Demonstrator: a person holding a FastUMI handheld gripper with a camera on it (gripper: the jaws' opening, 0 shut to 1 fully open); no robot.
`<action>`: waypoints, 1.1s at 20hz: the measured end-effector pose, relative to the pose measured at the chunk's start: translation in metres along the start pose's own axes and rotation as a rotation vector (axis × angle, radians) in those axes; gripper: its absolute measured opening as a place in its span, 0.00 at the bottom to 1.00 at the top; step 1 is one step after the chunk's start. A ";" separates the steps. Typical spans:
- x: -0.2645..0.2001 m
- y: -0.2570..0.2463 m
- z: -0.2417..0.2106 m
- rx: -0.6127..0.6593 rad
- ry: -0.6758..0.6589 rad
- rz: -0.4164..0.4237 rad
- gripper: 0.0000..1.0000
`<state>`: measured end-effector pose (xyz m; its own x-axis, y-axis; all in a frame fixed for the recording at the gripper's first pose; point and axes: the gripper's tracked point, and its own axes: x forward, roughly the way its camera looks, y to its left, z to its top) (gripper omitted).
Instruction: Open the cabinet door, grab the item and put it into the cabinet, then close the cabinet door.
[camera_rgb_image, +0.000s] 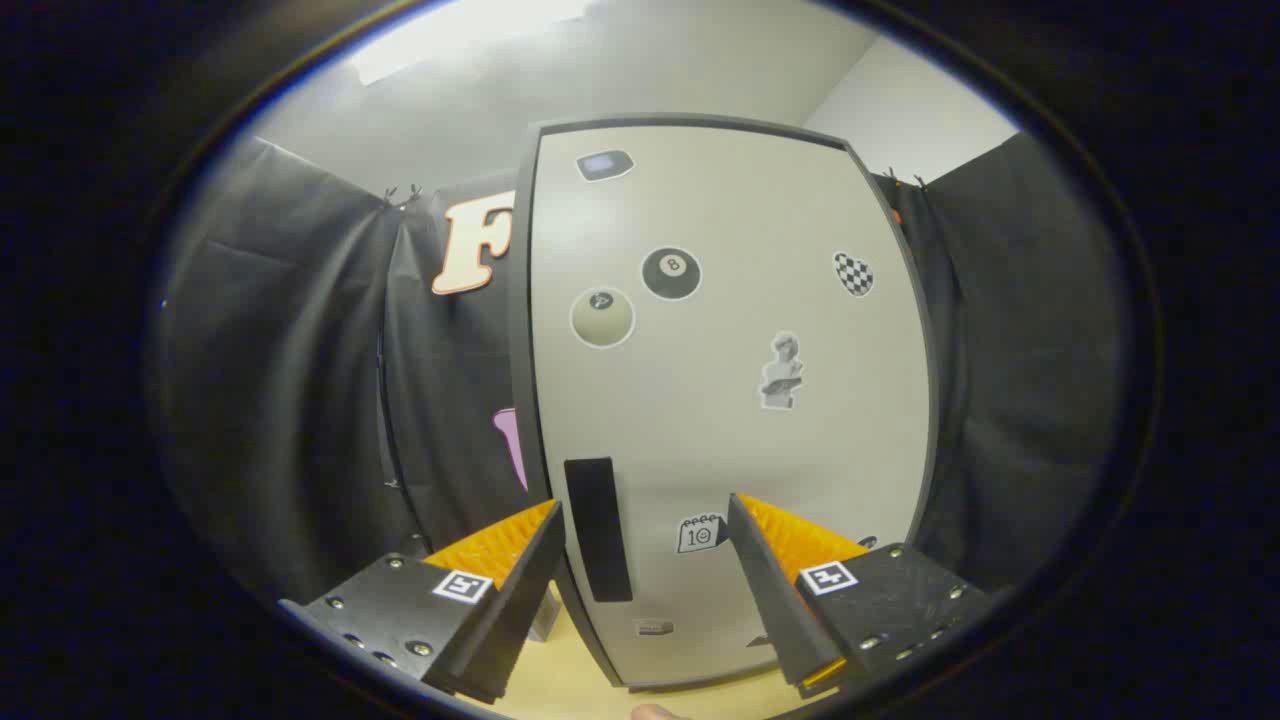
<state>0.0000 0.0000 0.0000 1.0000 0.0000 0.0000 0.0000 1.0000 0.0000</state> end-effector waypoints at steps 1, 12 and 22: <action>0.001 0.001 -0.001 -0.004 0.002 0.003 0.96; 0.023 0.023 -0.022 -0.013 0.041 0.020 0.96; 0.052 0.029 -0.038 -0.036 0.063 0.018 0.96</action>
<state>0.0520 0.0289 -0.0377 0.9979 0.0173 -0.0629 -0.0196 0.9992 -0.0354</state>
